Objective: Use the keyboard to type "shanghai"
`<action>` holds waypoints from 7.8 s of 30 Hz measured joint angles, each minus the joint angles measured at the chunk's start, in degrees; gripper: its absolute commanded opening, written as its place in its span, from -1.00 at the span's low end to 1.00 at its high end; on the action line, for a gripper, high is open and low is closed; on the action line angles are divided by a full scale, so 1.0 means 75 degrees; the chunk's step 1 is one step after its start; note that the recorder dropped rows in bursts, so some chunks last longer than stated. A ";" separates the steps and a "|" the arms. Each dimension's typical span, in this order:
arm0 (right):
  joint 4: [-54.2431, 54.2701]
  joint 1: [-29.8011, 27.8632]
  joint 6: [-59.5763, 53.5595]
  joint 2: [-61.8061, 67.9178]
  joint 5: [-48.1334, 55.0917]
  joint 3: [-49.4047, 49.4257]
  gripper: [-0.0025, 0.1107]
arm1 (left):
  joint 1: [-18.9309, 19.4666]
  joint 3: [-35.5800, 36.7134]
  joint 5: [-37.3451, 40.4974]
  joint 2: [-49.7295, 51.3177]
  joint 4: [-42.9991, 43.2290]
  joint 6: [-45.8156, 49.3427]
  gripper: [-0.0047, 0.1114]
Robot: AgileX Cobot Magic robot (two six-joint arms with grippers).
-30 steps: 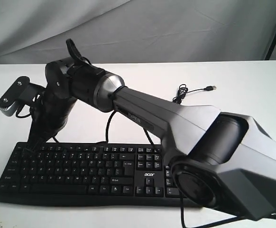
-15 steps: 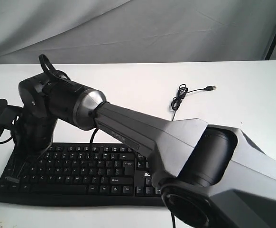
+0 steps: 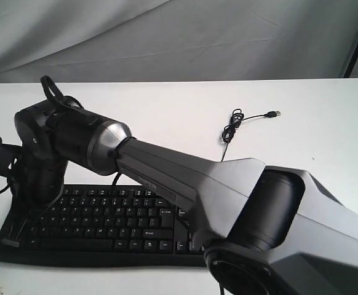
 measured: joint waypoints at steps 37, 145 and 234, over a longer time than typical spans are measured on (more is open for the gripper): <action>-0.0176 0.0039 0.0111 0.0215 -0.0125 -0.0005 -0.96 | 0.0000 0.0000 0.0000 0.0000 0.0000 0.0000 -0.92; 0.1692 -0.0349 -0.1024 -0.1381 -0.2837 0.3163 -0.96 | 0.0000 0.0000 -0.0345 0.0000 0.0000 0.0005 -0.92; 0.1753 -0.0103 -0.0847 -0.0852 -0.3436 0.2994 -0.96 | 0.0000 0.0000 -0.0351 0.0000 0.0000 0.0005 -0.92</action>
